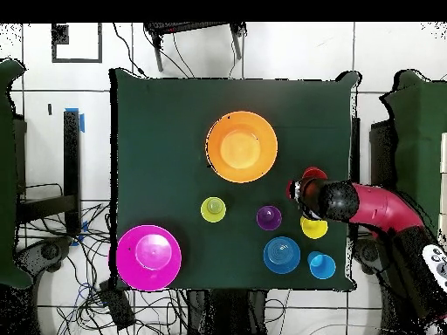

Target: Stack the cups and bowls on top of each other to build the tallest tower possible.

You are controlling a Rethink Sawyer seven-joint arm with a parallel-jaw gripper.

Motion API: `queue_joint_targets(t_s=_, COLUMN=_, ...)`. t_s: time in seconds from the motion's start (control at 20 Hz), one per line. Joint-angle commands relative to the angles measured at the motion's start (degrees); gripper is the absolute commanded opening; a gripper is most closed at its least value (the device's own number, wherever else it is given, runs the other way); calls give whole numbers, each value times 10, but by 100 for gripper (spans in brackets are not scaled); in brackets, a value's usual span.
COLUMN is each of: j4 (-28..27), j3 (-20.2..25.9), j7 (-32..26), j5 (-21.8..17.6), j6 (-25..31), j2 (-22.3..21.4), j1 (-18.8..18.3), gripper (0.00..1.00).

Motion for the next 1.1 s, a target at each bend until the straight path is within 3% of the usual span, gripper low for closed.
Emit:
queue_joint_targets(t_s=0.05, j4=-56, j3=11, j7=-43, j5=-15, j6=1, j2=45, j1=-4, gripper=100)
queue_joint_targets(t_s=0.7, j4=-106, j3=43, j7=-108, j5=-27, j6=19, j2=75, j1=-26, gripper=100)
queue_joint_targets(t_s=1.1, j4=-107, j3=38, j7=-91, j5=-42, j6=0, j2=73, j1=-16, gripper=100)
